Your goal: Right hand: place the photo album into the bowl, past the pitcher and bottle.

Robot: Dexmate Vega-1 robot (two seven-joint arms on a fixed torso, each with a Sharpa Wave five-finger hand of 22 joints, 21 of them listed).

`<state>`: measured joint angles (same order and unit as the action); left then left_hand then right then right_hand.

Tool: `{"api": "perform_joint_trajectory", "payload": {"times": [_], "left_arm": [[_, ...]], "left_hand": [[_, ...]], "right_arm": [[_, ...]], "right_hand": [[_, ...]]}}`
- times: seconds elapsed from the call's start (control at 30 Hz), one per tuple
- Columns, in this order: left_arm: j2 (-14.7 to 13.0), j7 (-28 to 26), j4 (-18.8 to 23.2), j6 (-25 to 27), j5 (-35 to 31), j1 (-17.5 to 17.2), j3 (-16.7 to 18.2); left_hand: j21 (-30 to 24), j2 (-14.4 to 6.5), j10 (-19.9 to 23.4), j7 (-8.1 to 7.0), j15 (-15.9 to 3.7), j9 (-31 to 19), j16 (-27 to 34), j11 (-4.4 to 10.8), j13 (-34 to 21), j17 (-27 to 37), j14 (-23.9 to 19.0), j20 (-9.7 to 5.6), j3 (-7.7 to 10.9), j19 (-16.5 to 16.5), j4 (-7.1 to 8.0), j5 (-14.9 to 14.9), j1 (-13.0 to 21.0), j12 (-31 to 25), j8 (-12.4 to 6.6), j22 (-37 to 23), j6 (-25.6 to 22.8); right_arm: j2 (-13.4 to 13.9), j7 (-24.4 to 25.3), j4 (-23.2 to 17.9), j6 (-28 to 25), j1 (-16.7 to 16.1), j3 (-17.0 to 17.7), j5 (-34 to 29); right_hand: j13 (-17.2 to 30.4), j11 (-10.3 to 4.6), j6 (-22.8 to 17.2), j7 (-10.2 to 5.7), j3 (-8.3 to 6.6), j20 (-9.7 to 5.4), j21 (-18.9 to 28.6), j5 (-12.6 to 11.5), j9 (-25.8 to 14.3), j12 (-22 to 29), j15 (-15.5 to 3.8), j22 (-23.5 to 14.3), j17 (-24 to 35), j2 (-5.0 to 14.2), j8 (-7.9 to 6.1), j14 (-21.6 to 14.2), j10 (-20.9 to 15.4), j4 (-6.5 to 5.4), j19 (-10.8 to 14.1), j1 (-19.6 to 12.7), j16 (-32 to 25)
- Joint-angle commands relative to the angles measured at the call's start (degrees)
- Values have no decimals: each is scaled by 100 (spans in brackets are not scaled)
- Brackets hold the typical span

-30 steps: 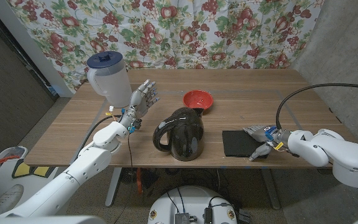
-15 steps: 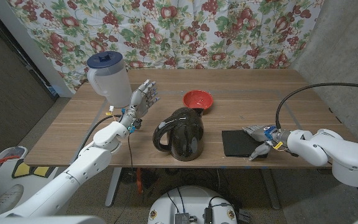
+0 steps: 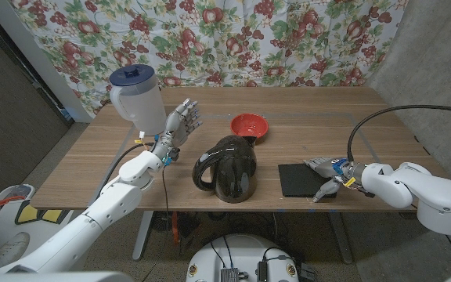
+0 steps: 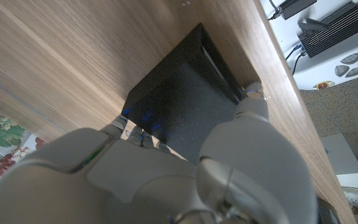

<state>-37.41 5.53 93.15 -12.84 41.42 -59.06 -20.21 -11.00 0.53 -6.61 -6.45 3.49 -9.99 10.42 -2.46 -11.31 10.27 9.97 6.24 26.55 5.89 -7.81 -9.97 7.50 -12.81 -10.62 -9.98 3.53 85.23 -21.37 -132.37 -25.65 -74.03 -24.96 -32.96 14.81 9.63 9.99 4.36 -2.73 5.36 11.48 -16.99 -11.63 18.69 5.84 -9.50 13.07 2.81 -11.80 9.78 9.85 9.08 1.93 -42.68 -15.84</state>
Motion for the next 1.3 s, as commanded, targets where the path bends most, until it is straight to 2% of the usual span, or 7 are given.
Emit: {"api": "perform_joint_trajectory", "payload": {"times": [0.03,0.17,0.3,0.4,0.57,0.83,1.3], "left_arm": [[10,51,-63,40,8,59,-30],[-1,42,-54,25,1,49,-16],[-14,26,-31,21,12,20,3],[-20,25,-27,9,17,-5,12],[-24,22,-13,-8,31,-45,24],[-15,27,-21,-60,37,-77,39],[-3,39,-24,-137,49,-128,62]], "left_hand": [[0,-13,-23,6,24,-25,13,20,-20,13,240,15,-35,55,6,-18,-2,16,-6,-14,-18],[0,-13,-25,4,27,-25,14,20,-20,14,241,16,-37,57,7,-19,-4,16,-6,-14,-18],[0,-13,-31,0,26,-25,14,20,-20,14,244,17,-39,58,7,-19,-5,18,-7,-14,-23],[0,-13,-28,-1,28,-25,15,21,-20,14,244,17,-41,59,7,-19,-6,17,-9,-14,-26],[-1,-14,-27,-1,26,-25,16,24,-20,14,245,15,-43,60,8,-19,-8,17,-10,-14,-31],[-2,-15,-26,-5,26,-25,17,24,-20,14,248,15,-47,60,10,-19,-11,16,-10,-14,-35],[-5,-15,-22,-2,27,-25,20,18,-20,15,248,15,-55,57,11,-20,-16,14,-11,-14,-44]], "right_arm": [[-12,92,43,17,72,-181,-8],[-93,51,70,12,119,-236,-61],[-158,-21,103,52,174,-284,-103],[-186,-39,120,74,192,-305,-116],[-190,55,132,96,173,-303,-83],[-150,211,92,40,115,-284,-100],[185,873,-33,-74,-128,-127,297]], "right_hand": [[50,-40,1840,-43,-69,-6,45,50,-5,91,-34,-16,56,88,-35,33,435,-31,146,-128,-80],[122,-230,1853,-42,-137,-36,23,109,-6,130,-118,-21,142,189,-26,-21,458,-46,171,-200,-128],[243,-262,1896,-55,-230,-93,21,182,-8,213,-177,-31,251,321,-3,-66,500,-49,219,-295,-178],[401,-306,1902,-61,-340,-192,76,309,-10,316,-266,-47,415,458,5,-122,567,-48,423,-402,-261],[582,-320,1881,-58,-480,-307,136,435,-11,444,-397,-67,631,563,1,-235,615,-16,666,-562,-395],[814,-415,1614,-44,-648,-385,125,479,-17,687,-432,-75,876,625,-80,-248,497,21,752,-766,-501],[1134,-528,1578,-55,-884,-421,116,414,-26,1019,-493,-76,1175,671,-42,-378,370,58,873,-1059,-670]]}}
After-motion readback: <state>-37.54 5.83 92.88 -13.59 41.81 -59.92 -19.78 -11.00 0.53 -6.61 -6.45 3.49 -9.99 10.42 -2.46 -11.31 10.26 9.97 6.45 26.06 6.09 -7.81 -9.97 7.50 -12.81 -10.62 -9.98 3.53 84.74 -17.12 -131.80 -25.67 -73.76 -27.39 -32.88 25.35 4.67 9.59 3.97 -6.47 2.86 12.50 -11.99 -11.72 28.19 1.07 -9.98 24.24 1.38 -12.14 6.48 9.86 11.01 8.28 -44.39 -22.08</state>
